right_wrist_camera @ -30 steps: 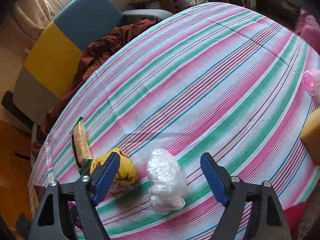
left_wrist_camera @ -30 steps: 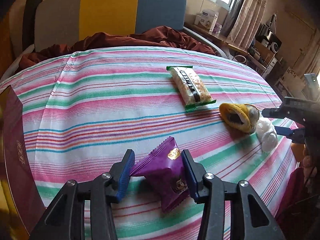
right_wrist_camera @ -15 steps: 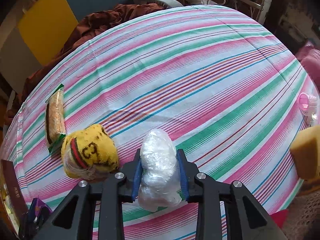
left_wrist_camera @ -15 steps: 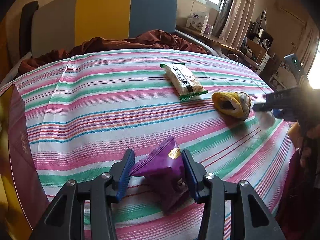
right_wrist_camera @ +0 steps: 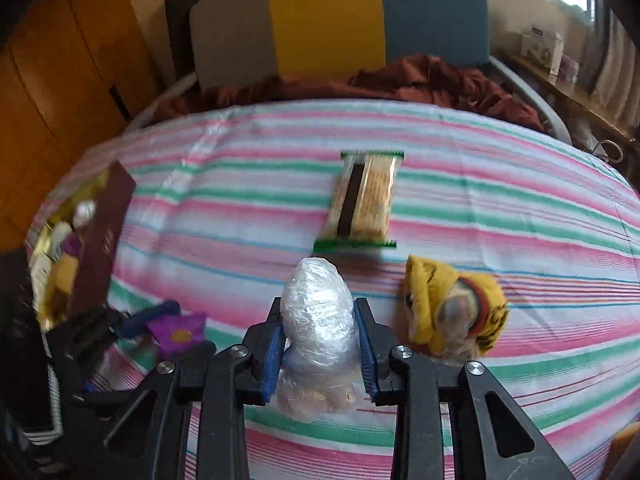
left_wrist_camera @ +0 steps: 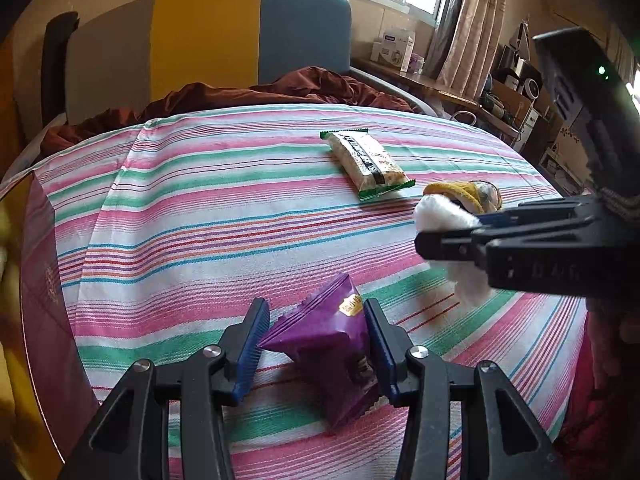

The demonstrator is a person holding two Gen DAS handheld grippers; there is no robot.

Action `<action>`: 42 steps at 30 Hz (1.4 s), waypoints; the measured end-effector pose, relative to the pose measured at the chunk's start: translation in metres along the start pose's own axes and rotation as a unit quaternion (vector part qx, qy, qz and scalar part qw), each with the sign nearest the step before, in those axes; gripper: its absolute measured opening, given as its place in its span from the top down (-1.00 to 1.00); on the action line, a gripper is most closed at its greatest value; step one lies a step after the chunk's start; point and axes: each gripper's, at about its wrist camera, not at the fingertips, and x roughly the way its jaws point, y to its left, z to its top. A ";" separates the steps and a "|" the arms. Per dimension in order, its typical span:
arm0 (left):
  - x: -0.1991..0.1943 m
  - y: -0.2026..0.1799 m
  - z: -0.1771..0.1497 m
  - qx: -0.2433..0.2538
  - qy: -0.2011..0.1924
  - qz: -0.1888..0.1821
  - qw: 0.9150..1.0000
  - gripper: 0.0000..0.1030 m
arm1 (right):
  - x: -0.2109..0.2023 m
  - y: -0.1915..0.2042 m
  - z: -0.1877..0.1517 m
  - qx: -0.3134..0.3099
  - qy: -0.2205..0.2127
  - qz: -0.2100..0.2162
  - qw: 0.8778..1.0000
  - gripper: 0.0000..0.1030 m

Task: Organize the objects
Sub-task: 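Carry the purple packet over the gold tray with the left gripper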

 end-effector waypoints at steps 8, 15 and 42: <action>0.001 -0.002 0.000 0.002 -0.001 0.002 1.000 0.06 | 0.016 -0.019 -0.007 0.021 0.048 -0.002 0.999 0.35; 0.001 -0.002 0.000 0.005 -0.001 0.004 1.000 0.11 | 0.017 -0.023 -0.012 0.011 0.049 -0.007 0.999 0.34; -0.132 0.027 0.005 -0.013 -0.082 0.045 0.996 0.16 | 0.015 -0.008 -0.013 -0.036 0.029 -0.039 0.998 0.33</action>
